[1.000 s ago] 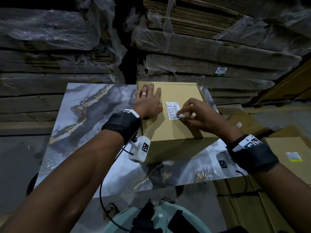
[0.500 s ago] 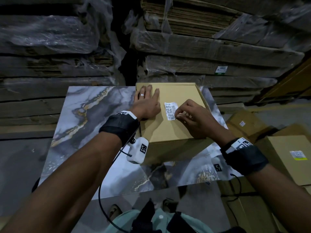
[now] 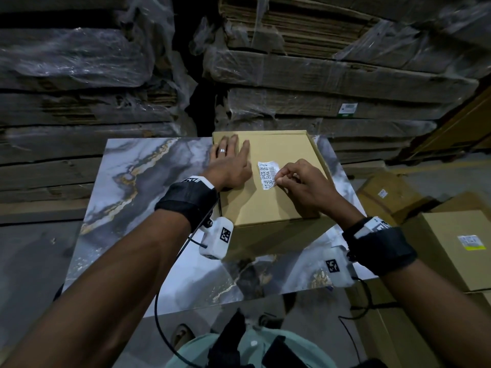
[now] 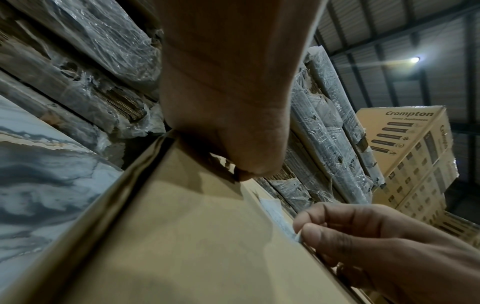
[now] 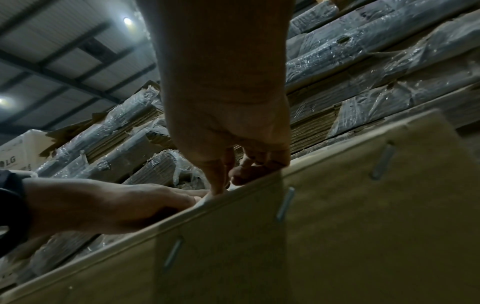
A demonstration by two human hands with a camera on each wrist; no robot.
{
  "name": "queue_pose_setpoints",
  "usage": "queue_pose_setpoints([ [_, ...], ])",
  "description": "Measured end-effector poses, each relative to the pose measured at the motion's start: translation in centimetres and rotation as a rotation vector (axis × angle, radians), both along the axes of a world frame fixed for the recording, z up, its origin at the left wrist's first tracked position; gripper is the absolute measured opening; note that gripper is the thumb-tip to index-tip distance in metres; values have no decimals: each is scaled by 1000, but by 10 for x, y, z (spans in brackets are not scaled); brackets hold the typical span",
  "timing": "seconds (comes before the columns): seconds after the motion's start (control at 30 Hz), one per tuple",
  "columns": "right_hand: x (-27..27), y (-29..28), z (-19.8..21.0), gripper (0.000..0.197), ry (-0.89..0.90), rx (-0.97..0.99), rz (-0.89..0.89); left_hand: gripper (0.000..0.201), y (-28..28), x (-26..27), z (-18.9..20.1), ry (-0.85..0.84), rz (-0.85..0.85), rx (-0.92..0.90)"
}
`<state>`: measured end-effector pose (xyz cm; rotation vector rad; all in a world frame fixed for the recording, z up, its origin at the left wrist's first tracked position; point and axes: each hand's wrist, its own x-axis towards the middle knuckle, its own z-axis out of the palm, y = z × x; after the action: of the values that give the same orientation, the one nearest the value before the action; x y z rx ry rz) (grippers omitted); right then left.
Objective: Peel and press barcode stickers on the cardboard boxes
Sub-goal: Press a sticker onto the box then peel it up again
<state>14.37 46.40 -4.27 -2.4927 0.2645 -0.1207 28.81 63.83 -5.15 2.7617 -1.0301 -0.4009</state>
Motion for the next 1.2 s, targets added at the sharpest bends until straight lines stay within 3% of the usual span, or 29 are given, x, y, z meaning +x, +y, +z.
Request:
queue_pose_setpoints([
  [0.23, -2, 9, -5, 10, -33, 57, -73, 64, 0, 0, 0, 5, 10, 1],
  [0.43, -9, -1, 8, 17, -99, 121, 9, 62, -1, 0, 0, 8, 22, -2],
  [0.57, -12, -2, 4, 28, -78, -104, 203, 63, -2, 0, 0, 14, 16, 6],
  [0.9, -3, 6, -8, 13, -278, -358, 310, 63, -1, 0, 2, 26, 15, 8],
  [1.07, -2, 6, -19, 22, -278, -299, 255, 62, -1, 0, 1, 20, 18, 8],
  [1.2, -3, 9, -27, 17, -288, -197, 173, 62, 0, 0, 1, 20, 21, -8],
])
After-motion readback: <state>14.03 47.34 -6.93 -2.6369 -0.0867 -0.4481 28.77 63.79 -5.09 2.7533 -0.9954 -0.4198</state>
